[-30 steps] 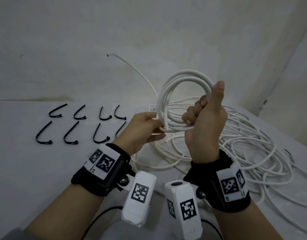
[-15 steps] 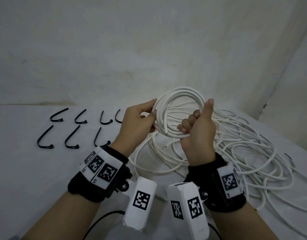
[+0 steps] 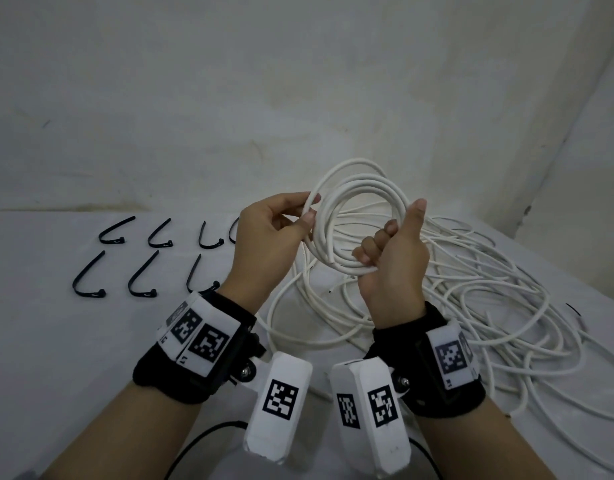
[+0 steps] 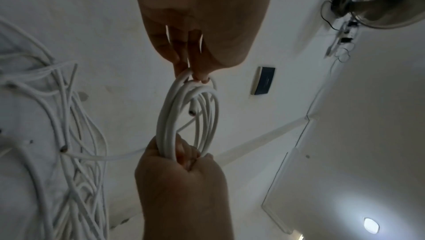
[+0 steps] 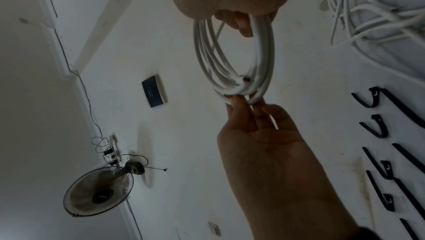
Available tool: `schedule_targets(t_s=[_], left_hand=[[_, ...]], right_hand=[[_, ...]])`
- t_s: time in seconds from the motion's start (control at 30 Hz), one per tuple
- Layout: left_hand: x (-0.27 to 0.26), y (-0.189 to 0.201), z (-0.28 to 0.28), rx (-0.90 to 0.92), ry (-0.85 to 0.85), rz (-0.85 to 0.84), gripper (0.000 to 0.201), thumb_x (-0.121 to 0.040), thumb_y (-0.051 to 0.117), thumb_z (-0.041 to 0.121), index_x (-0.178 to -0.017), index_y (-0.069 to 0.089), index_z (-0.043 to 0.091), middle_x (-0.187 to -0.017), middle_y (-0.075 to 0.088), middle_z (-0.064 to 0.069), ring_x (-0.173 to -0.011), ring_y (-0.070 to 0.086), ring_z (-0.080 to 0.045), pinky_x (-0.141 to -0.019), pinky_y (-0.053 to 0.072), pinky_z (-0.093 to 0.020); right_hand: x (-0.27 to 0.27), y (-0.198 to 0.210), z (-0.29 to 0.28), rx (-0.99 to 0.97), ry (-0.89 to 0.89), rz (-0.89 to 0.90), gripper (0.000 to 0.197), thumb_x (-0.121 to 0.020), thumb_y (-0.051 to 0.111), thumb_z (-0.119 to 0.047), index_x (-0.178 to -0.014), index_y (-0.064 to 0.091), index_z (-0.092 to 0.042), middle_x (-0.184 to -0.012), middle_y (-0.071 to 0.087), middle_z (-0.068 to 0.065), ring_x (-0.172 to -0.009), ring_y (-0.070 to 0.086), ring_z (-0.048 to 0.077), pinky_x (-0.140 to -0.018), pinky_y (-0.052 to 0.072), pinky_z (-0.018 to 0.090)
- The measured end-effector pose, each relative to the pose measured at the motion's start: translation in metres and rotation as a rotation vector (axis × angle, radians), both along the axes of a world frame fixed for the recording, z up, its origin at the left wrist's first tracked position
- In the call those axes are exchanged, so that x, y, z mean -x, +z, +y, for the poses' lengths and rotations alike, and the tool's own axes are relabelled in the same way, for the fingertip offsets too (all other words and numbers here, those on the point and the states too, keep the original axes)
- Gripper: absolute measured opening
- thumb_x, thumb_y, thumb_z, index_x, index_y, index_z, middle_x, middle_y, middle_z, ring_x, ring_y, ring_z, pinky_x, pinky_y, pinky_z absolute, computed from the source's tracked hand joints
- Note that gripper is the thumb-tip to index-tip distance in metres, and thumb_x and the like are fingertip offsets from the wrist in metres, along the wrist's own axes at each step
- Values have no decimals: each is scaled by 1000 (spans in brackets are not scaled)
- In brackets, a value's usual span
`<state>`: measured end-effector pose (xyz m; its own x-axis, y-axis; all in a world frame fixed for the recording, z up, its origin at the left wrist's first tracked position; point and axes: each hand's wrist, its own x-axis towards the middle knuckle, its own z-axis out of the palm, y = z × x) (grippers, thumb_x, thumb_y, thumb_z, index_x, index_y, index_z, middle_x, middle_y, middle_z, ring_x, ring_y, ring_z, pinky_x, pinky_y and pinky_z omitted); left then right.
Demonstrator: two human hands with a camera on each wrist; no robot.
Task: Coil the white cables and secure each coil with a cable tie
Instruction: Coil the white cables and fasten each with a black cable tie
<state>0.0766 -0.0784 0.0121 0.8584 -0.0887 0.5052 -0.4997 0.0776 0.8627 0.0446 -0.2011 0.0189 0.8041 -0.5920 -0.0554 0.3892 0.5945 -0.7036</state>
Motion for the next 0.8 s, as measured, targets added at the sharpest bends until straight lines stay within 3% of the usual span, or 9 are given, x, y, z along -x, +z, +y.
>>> schedule_targets(t_s=[0.07, 0.17, 0.23, 0.3, 0.4, 0.53, 0.67, 0.7, 0.8], left_hand=[[0, 0, 1, -38, 26, -70, 26, -88, 60, 0, -104, 69, 18, -87, 68, -1, -67, 59, -15, -71, 54, -24], [-1, -1, 3, -83, 69, -160, 23, -88, 61, 3, -107, 69, 14, -98, 67, -9, -72, 58, 1, -70, 47, -12], [-2, -1, 5, -66, 74, -178, 23, -88, 62, 3, -109, 68, 12, -100, 66, -12, -81, 61, 1, -73, 46, -10], [-5, -1, 8, -46, 57, -179, 24, -89, 61, 4, -111, 67, 14, -103, 67, -12, -94, 63, -4, -82, 49, -16], [-3, 0, 6, -11, -78, -110, 29, -93, 55, 5, -118, 61, 17, -111, 66, -3, -103, 66, -16, -92, 53, -37], [7, 5, 1, -35, -244, 13, 29, -101, 38, 18, -121, 55, 29, -110, 67, 5, -81, 71, -14, -71, 59, -32], [8, 9, 4, -200, -232, 36, 45, -95, 30, 44, -131, 48, 23, -97, 65, 3, -60, 63, -7, -59, 54, -21], [7, 9, 6, -257, -203, 1, 41, -96, 31, 42, -127, 49, 23, -90, 62, 2, -56, 61, -6, -56, 52, -20], [4, 9, 9, -284, -136, -18, 24, -100, 35, 31, -96, 51, 14, -69, 55, 1, -47, 58, -8, -51, 50, -24]], right_hand=[[-1, -1, 0, 2, 15, 7, 49, -95, 45, -53, -63, 36, -16, -41, 23, -7, -33, 21, 10, -35, 25, 18], [-3, -3, 1, 20, 61, 12, 49, -95, 44, -53, -63, 36, -17, -41, 22, -7, -33, 20, 9, -34, 23, 19], [-4, -5, 3, 23, 107, 3, 50, -96, 44, -53, -62, 35, -17, -41, 21, -7, -33, 19, 9, -34, 22, 19], [-5, -6, 4, 22, 161, -13, 51, -96, 43, -53, -61, 33, -18, -41, 19, -7, -33, 17, 9, -34, 20, 18], [-6, -5, 1, 29, 198, -33, 52, -96, 42, -53, -59, 31, -18, -41, 18, -7, -32, 16, 9, -34, 19, 18], [-6, -7, 3, 68, 157, -16, 52, -96, 42, -52, -59, 33, -18, -40, 20, -7, -32, 18, 9, -34, 21, 19], [-4, -7, 6, 130, 179, -13, 50, -96, 43, -52, -60, 33, -18, -40, 21, -8, -33, 19, 8, -35, 21, 18], [-4, -8, 6, 153, 212, -11, 50, -96, 42, -52, -60, 32, -19, -40, 21, -8, -33, 18, 8, -35, 21, 18], [-3, -8, 4, 257, 318, -16, 50, -97, 39, -53, -61, 32, -18, -41, 18, -7, -34, 17, 8, -37, 21, 19]])
